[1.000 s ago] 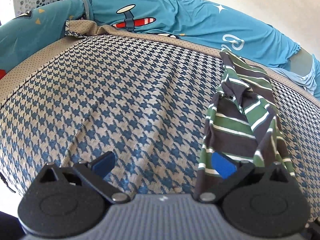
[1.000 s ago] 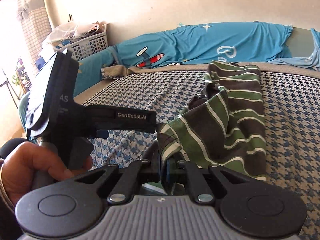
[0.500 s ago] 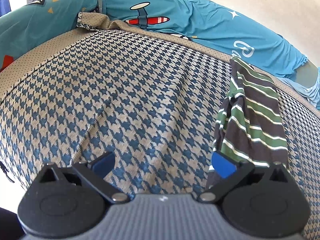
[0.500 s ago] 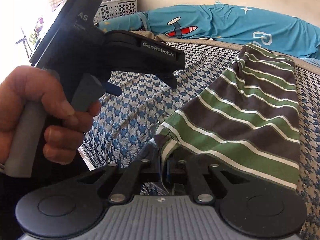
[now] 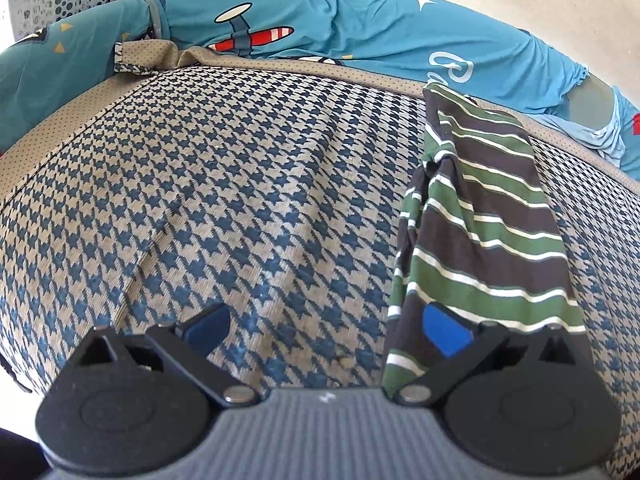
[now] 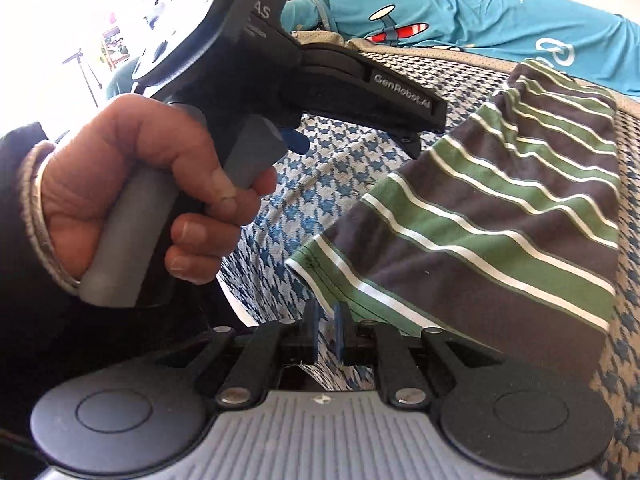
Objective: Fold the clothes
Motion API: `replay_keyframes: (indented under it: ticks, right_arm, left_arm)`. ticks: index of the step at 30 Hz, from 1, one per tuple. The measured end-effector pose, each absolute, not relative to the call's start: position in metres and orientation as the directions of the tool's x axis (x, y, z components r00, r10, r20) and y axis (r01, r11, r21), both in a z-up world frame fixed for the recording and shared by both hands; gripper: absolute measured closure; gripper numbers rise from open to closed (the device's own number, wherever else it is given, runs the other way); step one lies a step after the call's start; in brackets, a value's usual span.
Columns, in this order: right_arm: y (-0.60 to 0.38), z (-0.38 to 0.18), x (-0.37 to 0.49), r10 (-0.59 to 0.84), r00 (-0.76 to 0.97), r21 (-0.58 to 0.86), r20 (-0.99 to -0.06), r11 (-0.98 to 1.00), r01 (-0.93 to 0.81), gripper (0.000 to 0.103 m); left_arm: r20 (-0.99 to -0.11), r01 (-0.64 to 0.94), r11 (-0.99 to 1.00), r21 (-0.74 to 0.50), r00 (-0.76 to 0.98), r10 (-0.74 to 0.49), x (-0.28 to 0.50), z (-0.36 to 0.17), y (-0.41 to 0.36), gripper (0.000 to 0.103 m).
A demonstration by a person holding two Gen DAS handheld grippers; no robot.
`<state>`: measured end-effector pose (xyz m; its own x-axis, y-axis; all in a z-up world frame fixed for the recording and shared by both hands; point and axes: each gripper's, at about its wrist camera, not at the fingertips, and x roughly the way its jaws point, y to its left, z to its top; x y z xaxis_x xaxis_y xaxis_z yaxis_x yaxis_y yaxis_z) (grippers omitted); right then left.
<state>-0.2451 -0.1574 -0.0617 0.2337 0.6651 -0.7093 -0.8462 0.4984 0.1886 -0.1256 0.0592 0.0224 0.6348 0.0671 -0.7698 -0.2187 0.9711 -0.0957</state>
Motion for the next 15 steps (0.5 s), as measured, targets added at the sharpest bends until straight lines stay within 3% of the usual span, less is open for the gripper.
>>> replay_keyframes:
  ticks: [7,15]
  right_arm:
    - [-0.194,-0.049,-0.241,0.609,0.383,0.155,-0.695,0.647,-0.747,0.087]
    - [-0.241,-0.054,-0.225,0.42,0.518,0.117,-0.745,0.847,-0.519,0.084]
  left_arm:
    - [-0.751,-0.128,0.988,-0.081,0.66,0.024,-0.128,0.022,0.038,0.0]
    - [-0.748,-0.021,0.996,-0.088,0.662,-0.052,-0.129,0.017,0.011,0.0]
